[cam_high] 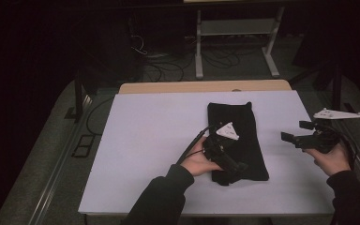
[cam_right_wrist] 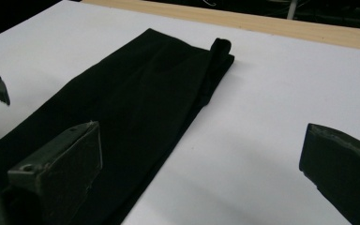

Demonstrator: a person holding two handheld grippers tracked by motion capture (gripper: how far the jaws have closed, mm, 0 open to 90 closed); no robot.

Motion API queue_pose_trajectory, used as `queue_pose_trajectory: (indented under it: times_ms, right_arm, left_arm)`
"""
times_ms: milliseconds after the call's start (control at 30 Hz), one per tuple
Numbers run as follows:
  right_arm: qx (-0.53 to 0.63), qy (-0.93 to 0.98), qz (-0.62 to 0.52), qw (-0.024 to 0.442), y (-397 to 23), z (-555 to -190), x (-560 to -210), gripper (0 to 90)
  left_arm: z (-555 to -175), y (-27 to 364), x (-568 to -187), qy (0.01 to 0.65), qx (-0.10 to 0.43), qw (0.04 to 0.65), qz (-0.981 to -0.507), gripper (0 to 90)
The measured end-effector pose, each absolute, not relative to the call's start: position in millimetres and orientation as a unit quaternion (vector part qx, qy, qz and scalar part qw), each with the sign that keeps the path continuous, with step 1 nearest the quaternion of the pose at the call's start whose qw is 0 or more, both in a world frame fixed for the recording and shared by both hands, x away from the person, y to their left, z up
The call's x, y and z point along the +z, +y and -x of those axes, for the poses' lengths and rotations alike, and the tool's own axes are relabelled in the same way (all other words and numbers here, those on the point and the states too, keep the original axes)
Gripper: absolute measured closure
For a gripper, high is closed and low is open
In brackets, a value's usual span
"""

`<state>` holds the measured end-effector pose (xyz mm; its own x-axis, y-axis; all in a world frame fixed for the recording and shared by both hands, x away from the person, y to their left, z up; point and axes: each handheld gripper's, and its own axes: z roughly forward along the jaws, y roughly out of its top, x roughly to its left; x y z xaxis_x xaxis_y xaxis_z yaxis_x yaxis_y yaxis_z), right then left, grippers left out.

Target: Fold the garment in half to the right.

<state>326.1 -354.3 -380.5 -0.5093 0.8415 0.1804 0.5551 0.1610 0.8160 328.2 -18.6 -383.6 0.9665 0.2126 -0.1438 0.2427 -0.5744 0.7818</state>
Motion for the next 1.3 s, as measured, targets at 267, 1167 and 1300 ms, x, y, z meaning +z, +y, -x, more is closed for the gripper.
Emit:
queue_pose_trajectory:
  times_ms: [267,1167,1300]
  right_arm:
    - [0.450,0.747,-0.462,0.160,-349.3,-316.5,-385.3,0.0]
    - [0.454,0.749,-0.454,0.162,-345.3,-291.8,-398.1,0.0]
    - [0.456,0.749,-0.453,0.162,-344.6,-288.4,-399.9,0.0]
  left_arm:
    - [-328.3,3.4,-380.6,0.140,-0.007,0.455,-0.879,0.0]
    - [-325.7,79.6,-383.8,0.198,0.022,0.476,-0.856,0.0]
    - [-324.8,87.8,-382.8,0.205,0.028,0.480,-0.852,0.0]
